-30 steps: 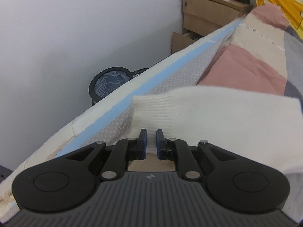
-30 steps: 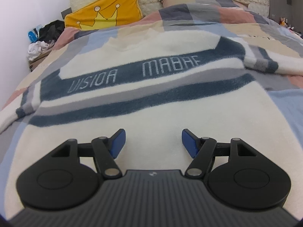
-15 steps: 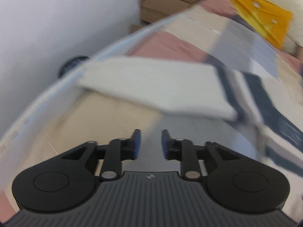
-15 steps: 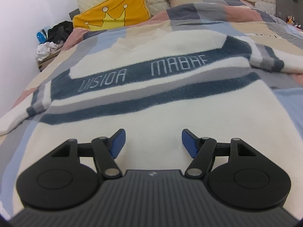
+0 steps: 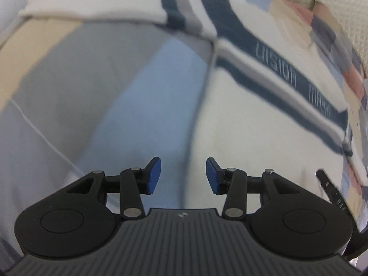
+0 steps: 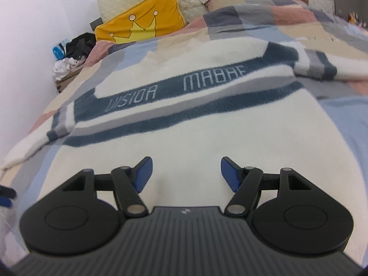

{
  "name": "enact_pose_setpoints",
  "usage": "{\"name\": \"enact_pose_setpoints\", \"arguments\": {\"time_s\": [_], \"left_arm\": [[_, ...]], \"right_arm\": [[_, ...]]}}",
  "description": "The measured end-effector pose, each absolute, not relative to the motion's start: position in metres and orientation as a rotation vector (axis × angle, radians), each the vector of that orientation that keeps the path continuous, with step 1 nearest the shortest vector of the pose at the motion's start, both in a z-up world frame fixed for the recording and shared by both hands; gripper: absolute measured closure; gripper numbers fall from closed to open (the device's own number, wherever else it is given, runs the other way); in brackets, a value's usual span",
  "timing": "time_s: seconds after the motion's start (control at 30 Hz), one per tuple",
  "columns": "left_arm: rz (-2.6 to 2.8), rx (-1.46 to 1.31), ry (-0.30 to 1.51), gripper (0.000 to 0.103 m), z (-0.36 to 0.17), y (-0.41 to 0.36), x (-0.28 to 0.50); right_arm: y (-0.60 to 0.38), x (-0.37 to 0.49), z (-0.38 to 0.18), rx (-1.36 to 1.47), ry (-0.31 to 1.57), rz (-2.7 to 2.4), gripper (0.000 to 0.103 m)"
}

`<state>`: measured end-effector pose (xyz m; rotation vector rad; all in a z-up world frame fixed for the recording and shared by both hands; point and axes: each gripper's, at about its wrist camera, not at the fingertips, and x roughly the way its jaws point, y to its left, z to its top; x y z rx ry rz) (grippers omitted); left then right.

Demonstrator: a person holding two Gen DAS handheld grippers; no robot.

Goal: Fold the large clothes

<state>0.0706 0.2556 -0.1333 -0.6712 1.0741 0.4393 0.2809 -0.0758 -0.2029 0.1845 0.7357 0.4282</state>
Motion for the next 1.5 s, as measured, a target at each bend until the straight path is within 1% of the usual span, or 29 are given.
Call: {"name": "enact_pose_setpoints", "arguments": {"time_s": [0.13,0.23,0.3,0.43,0.5,0.73,0.77,0.8,0.83,0.87,0.9,0.93,1.03,1.17,1.3,1.5], "left_arm": [[0.461,-0.628,1.117,0.054,-0.144,0.224,0.074],[0.505,-0.632,1.154,0.053,-0.153,0.217,0.074],[0.531,-0.666,1.166,0.049,-0.160,0.218,0.073],[0.510,-0.723,1.178,0.048,-0.168,0.220,0.068],[0.499,-0.699,1.201,0.044,-0.172,0.211,0.068],[0.494,-0.667,1.201,0.044,-0.182,0.186,0.061],[0.493,-0.665,1.202,0.046,-0.183,0.185,0.063],[0.486,-0.669,1.201,0.056,-0.182,0.185,0.063],[0.473,-0.675,1.205,0.063,-0.182,0.186,0.062],[0.454,-0.677,1.209,0.080,-0.181,0.187,0.060],[0.437,-0.662,1.218,0.091,-0.178,0.185,0.061],[0.422,-0.628,1.222,0.093,-0.172,0.182,0.062],[0.403,-0.618,1.215,0.094,-0.156,0.187,0.058],[0.439,-0.628,1.211,0.094,-0.137,0.212,0.042],[0.472,-0.629,1.234,0.094,-0.138,0.230,0.031],[0.496,-0.606,1.263,0.093,-0.159,0.218,0.048]], "right_arm": [[-0.082,0.283,-0.205,0.228,0.754,0.429,0.035],[-0.081,0.285,-0.206,0.223,0.761,0.426,0.035],[-0.079,0.285,-0.207,0.217,0.767,0.426,0.035],[-0.076,0.282,-0.206,0.193,0.762,0.435,0.035],[-0.076,0.282,-0.206,0.194,0.761,0.441,0.035],[-0.076,0.284,-0.206,0.199,0.764,0.442,0.035],[-0.076,0.284,-0.206,0.201,0.764,0.442,0.035],[-0.077,0.284,-0.206,0.202,0.763,0.440,0.035],[-0.077,0.284,-0.206,0.204,0.763,0.439,0.035],[-0.078,0.285,-0.206,0.206,0.763,0.438,0.035],[-0.079,0.285,-0.206,0.207,0.763,0.436,0.035],[-0.079,0.285,-0.206,0.208,0.763,0.434,0.035],[-0.082,0.287,-0.204,0.216,0.755,0.425,0.035],[-0.087,0.288,-0.202,0.228,0.746,0.412,0.035],[-0.087,0.289,-0.202,0.194,0.748,0.389,0.035],[-0.088,0.293,-0.206,0.159,0.777,0.374,0.035]]}}
